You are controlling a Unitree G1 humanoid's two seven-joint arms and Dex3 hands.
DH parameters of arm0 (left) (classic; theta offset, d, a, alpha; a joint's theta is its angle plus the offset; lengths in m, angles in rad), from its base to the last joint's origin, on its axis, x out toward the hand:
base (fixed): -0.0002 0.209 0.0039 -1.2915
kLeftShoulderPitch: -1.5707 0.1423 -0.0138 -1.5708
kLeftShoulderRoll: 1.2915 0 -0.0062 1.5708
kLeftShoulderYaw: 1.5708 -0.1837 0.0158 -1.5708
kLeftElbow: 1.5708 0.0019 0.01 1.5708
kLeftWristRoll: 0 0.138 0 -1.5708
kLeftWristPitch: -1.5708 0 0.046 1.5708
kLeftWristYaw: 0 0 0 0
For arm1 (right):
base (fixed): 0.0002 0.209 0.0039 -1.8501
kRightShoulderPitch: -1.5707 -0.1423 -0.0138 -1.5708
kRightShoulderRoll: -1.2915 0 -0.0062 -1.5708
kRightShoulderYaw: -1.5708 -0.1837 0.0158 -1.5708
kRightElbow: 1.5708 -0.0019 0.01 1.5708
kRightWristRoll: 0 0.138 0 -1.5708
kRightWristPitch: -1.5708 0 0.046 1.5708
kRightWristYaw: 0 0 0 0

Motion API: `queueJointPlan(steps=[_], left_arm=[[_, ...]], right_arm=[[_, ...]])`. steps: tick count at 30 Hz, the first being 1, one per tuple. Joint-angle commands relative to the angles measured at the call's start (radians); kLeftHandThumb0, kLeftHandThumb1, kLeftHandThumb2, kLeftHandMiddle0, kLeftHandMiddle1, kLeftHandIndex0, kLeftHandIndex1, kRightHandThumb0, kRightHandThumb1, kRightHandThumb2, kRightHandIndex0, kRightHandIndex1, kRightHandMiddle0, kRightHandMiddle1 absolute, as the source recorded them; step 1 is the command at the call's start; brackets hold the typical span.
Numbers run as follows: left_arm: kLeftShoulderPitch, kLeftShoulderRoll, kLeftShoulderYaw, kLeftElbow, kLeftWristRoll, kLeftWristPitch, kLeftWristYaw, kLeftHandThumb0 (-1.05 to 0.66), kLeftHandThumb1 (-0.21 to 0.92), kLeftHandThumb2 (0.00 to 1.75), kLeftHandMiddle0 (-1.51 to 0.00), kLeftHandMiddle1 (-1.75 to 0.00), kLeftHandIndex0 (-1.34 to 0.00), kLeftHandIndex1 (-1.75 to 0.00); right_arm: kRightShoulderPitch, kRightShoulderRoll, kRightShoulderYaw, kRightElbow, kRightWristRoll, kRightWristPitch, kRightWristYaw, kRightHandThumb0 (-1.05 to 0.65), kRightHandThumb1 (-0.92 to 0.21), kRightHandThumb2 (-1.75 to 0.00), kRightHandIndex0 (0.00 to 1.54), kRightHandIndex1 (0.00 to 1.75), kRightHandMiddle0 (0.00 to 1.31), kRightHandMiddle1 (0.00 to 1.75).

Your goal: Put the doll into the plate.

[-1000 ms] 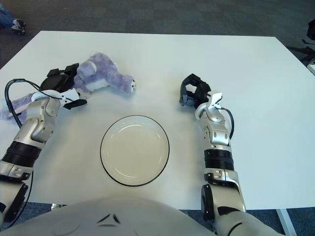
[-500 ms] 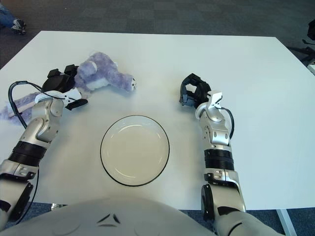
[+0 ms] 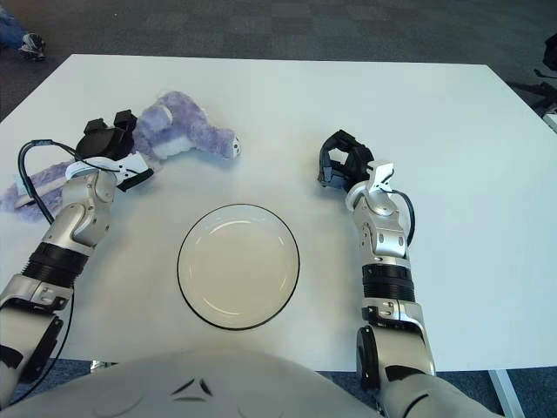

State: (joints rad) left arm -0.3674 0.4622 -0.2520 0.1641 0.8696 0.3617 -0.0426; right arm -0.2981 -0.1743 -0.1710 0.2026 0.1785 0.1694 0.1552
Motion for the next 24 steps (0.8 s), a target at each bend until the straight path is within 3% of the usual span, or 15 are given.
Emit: queueJointPlan(steps=[1, 5, 10, 17, 19, 24], left_arm=[[0.03, 0.0, -0.036, 0.029, 0.01, 0.015, -0.03, 0.45, 0.32, 1.3, -0.57, -1.75, -0.44, -1.74], [0.026, 0.005, -0.042, 0.034, 0.011, 0.015, -0.031, 0.46, 0.34, 1.28, -0.57, -1.75, -0.65, -1.75], [0.023, 0.011, -0.044, 0.041, 0.005, 0.002, -0.025, 0.42, 0.49, 1.03, -0.51, -1.67, -0.82, -1.75], [0.023, 0.026, -0.046, 0.05, -0.004, -0.042, 0.004, 0.39, 0.62, 0.85, -0.45, -1.63, -0.95, -1.75], [0.023, 0.029, -0.046, 0.049, -0.003, -0.049, 0.011, 0.4, 0.55, 0.97, -0.47, -1.68, -0.97, -1.75], [0.024, 0.032, -0.044, 0.045, -0.006, -0.061, 0.022, 0.38, 0.66, 0.79, -0.42, -1.64, -1.01, -1.75]], right_arm=[[-0.003, -0.009, -0.002, -0.006, -0.002, 0.011, -0.002, -0.47, -0.36, -1.26, 1.18, 1.75, 0.58, 1.75], [-0.004, -0.009, -0.001, -0.005, -0.003, 0.011, -0.001, -0.47, -0.36, -1.26, 1.19, 1.75, 0.58, 1.75], [-0.005, -0.009, 0.0, -0.004, -0.002, 0.011, 0.002, -0.46, -0.36, -1.26, 1.19, 1.75, 0.57, 1.75], [-0.006, -0.008, 0.0, -0.004, -0.002, 0.013, 0.001, -0.46, -0.36, -1.26, 1.19, 1.75, 0.57, 1.75], [-0.005, -0.008, 0.0, -0.004, 0.0, 0.012, 0.002, -0.46, -0.36, -1.26, 1.19, 1.75, 0.57, 1.75], [-0.005, -0.008, -0.002, -0.003, 0.002, 0.01, 0.005, -0.46, -0.37, -1.25, 1.18, 1.75, 0.57, 1.75]])
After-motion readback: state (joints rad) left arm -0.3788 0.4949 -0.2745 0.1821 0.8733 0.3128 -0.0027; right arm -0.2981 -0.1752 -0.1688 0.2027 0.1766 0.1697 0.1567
